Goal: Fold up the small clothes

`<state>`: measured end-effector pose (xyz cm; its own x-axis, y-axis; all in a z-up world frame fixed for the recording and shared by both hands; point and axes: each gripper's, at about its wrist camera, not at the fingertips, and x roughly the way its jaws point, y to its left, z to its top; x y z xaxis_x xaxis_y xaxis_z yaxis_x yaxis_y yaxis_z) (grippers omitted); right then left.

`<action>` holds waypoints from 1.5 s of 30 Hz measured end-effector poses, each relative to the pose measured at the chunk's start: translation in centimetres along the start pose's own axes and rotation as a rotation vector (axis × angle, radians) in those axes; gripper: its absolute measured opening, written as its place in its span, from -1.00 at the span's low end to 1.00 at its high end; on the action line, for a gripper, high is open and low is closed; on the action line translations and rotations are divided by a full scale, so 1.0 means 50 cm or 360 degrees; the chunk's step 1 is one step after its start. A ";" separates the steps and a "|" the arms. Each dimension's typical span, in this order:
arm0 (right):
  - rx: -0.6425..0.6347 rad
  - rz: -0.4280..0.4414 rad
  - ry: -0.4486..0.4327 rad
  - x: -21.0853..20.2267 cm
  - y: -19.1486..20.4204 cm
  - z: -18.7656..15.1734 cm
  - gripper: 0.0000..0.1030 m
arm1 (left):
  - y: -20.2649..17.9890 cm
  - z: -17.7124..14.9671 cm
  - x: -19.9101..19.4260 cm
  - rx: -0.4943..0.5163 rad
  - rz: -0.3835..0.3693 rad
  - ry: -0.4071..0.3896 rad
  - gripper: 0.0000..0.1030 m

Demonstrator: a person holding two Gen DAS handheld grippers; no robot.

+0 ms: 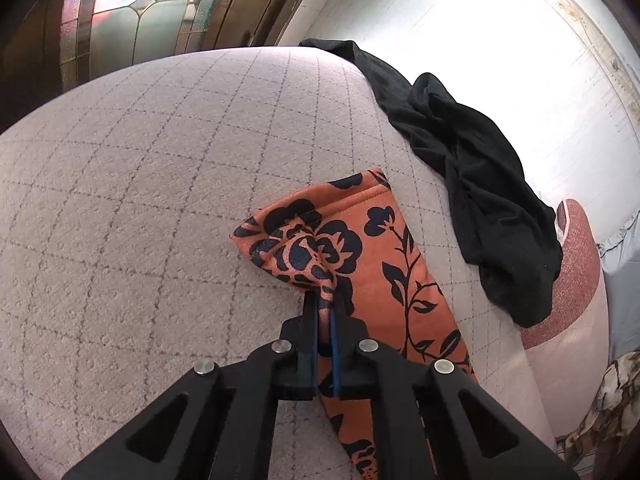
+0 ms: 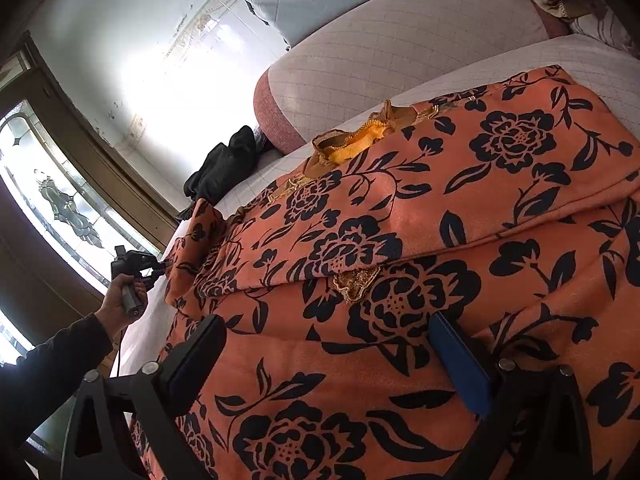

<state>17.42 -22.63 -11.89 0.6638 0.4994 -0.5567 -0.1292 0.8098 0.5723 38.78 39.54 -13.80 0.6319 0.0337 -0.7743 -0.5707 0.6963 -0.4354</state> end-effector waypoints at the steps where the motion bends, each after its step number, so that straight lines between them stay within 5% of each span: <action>1: 0.0000 0.0000 0.0000 0.000 0.000 0.000 0.99 | -0.022 -0.002 -0.020 0.0085 0.0050 -0.0051 -0.92; 5: 0.0003 0.0006 -0.0004 0.000 0.000 -0.001 0.99 | -0.161 -0.036 -0.158 0.0494 0.0043 -0.0308 -0.92; 9: 0.0010 0.0018 -0.0011 -0.001 -0.002 0.000 0.99 | -0.337 -0.120 -0.326 0.0774 -0.0263 -0.0463 -0.92; 13: 0.0019 0.0031 -0.0018 -0.003 -0.003 0.000 0.99 | -0.515 -0.271 -0.452 0.1052 -0.0605 -0.0490 -0.92; 17: 0.0024 0.0038 -0.0024 -0.005 -0.003 -0.001 0.99 | -0.667 -0.458 -0.495 0.1257 -0.0892 -0.0317 -0.92; 20: 0.0029 0.0044 -0.0028 -0.007 -0.004 -0.001 0.99 | -0.746 -0.603 -0.456 0.1369 -0.0979 -0.0091 -0.85; 22: 0.0035 0.0053 -0.0033 -0.009 -0.005 -0.002 0.99 | -0.778 -0.697 -0.404 0.1496 -0.0955 0.0169 -0.43; 23: 0.0040 0.0060 -0.0036 -0.011 -0.006 -0.001 0.99 | -0.778 -0.734 -0.379 0.1542 -0.0895 0.0264 0.01; 25: 0.0049 0.0073 -0.0043 -0.015 -0.009 -0.002 0.99 | -0.753 -0.777 -0.357 0.1605 -0.0765 0.0375 0.13; 28: 0.0055 0.0080 -0.0045 -0.019 -0.013 0.000 0.99 | -0.682 -0.730 -0.382 0.1544 -0.0668 0.0202 0.15; 32: 0.0058 0.0075 -0.0037 -0.022 -0.014 0.003 0.99 | -0.546 -0.617 -0.400 0.1321 -0.0485 0.0004 0.53; 39: 0.0170 0.0044 0.0011 -0.071 -0.001 0.041 0.97 | -0.334 -0.553 -0.287 0.1109 -0.0167 0.0121 0.53; 42: 0.0207 -0.0090 -0.0141 -0.131 -0.026 0.106 0.98 | -0.293 -0.550 -0.252 0.1064 -0.0157 0.0134 0.53; 45: 0.0525 -0.0217 -0.0108 -0.127 -0.122 0.168 0.97 | -0.267 -0.548 -0.228 0.1000 -0.0191 0.0148 0.53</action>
<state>20.19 -33.32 -6.80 0.7074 0.3631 -0.6064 0.2011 0.7191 0.6652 24.83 10.19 -11.74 0.6079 -0.1131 -0.7859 -0.0652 0.9794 -0.1913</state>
